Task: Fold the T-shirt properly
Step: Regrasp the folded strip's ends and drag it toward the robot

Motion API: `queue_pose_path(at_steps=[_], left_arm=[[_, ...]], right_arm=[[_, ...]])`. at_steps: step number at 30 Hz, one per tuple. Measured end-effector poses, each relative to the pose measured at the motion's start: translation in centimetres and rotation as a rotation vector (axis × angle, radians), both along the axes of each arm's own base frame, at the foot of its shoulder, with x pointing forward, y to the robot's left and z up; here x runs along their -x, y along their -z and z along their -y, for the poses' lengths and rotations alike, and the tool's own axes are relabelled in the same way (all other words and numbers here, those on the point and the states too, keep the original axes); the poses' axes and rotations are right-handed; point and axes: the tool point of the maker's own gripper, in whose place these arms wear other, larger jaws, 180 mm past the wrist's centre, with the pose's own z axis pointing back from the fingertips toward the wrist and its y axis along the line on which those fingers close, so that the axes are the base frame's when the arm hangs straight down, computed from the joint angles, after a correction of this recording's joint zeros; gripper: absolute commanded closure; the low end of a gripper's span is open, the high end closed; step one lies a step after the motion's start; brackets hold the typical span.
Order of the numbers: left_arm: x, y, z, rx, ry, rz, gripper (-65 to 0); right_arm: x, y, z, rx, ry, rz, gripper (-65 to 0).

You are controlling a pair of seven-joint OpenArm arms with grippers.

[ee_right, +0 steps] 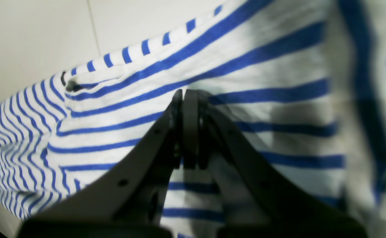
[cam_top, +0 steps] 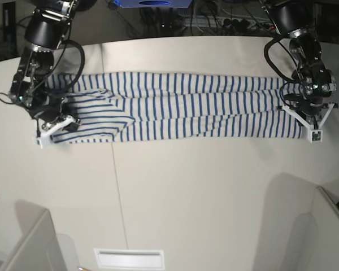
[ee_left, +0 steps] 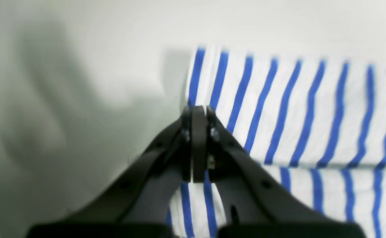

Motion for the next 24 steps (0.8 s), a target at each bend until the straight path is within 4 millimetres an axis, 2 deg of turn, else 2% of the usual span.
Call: queue_pose_path(at_steps=[3,8,10,15,19,24], left_arm=[[0.8,-0.4,0.3,-0.001,-0.004,-0.052,0.0],[-0.3,-4.4,0.9,-0.069,0.066,0.027,0.0],[0.2,-5.1,1.2,-0.084,0.104,0.015,0.0],[2.2,-6.2,-1.2,-0.151,0.108,-0.033,0.0],[3.0,-6.2,-1.7,-0.165,0.156,-0.049,0.0],[4.2,-6.8,-3.3,-0.134,0.096,-0.014,0.0]], right_arm=[[-1.0,-2.8,-0.5,0.027,-0.019,0.07,0.0],[-1.0,-6.3,-2.0,0.057,-0.057,0.164,0.0],[-0.3,-7.1,-2.4,0.072,-0.066,0.186,0.0],[0.4,-9.5,-2.7,0.116,-0.079,0.257,0.0],[1.0,-9.6,-3.1,0.116,-0.084,0.256,0.0],[1.5,-9.0,-3.7,0.094,-0.077,0.243,0.0]])
